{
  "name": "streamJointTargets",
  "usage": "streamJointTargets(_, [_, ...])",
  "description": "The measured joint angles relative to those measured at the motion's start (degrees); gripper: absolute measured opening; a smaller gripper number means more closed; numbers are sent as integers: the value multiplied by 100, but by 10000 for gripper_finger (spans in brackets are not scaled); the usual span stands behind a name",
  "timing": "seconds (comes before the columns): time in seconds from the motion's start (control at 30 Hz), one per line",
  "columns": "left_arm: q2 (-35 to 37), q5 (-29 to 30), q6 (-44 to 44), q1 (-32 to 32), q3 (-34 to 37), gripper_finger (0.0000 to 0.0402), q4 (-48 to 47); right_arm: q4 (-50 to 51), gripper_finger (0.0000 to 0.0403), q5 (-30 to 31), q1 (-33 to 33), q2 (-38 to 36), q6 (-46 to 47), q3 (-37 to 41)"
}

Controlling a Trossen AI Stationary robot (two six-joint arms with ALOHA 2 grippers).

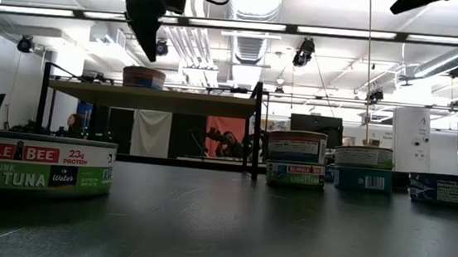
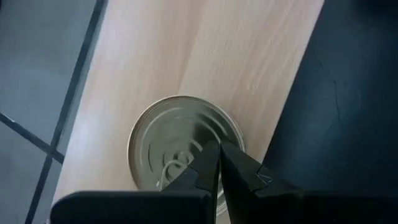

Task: Stack canned seafood by type on shelf
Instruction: Put the blue/pink tuna can on the shelf

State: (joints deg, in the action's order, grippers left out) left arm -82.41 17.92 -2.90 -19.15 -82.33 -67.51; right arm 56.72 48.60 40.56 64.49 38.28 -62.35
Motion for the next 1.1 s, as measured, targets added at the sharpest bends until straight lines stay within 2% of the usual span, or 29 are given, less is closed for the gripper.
streamJointTargets(0.17, [270, -12, -23, 165, 264, 0, 468, -1, 213, 103, 0, 0, 0, 76])
streamJointTargets(0.3, [932, -375, -150, 258, 749, 0, 1470, -1, 210, 187, 0, 0, -67, 87])
streamJointTargets(0.37, [1235, -484, -43, 261, 973, 0, 1654, -1, 210, 233, 2, 0, -142, 87])
streamJointTargets(0.53, [1646, 82, 333, 255, 1562, 0, 1609, -4, 209, 251, 2, 0, -185, 87])
streamJointTargets(0.73, [1625, 222, 385, 257, 1962, 0, 1822, -4, 208, 365, 2, 0, -236, 87])
streamJointTargets(0.87, [1464, 549, 285, 247, 2023, 0, 1849, -3, 206, 409, 2, 0, -299, 87])
streamJointTargets(1.1, [1176, 586, 89, 154, 2008, 0, 1995, -3, 205, 409, 2, 0, -308, 87])
